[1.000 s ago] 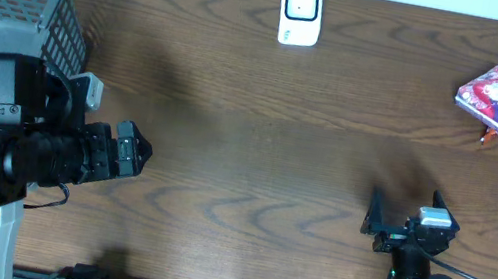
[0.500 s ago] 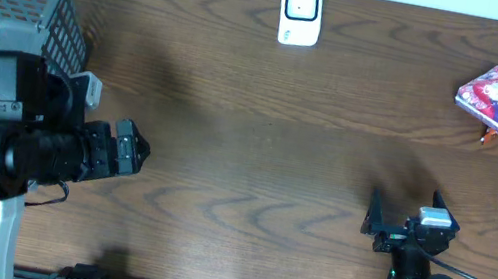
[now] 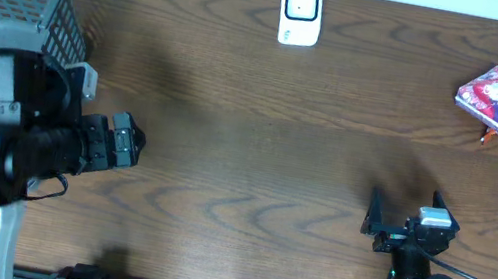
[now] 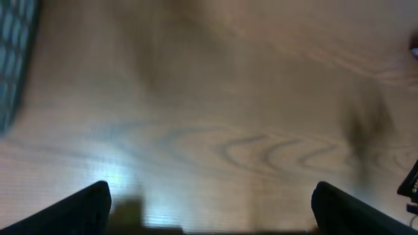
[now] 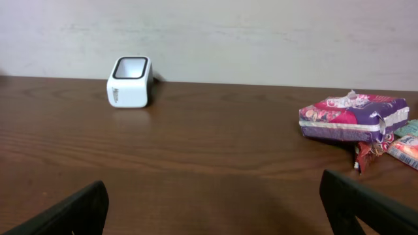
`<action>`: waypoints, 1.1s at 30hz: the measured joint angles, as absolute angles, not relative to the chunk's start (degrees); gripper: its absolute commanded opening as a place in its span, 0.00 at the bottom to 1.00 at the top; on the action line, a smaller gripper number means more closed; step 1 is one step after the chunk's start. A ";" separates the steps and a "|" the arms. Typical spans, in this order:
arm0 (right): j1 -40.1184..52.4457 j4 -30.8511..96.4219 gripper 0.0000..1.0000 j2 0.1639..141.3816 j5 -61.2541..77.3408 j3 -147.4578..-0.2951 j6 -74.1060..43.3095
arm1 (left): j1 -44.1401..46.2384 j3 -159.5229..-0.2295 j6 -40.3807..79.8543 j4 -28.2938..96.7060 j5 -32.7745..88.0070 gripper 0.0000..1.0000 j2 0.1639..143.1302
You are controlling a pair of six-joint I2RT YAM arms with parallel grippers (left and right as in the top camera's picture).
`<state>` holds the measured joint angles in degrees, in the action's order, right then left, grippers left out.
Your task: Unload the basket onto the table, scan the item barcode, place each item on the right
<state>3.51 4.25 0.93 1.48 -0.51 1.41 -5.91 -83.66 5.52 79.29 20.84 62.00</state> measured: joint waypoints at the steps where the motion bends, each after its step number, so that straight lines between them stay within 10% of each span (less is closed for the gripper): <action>1: 3.51 4.23 0.99 0.91 1.48 -0.51 1.43 | -4.95 -82.78 4.91 77.45 20.67 0.98 60.88; 33: 3.51 4.23 0.99 0.73 1.45 -0.51 1.58 | 6.11 -46.94 -10.57 51.70 20.58 0.98 20.23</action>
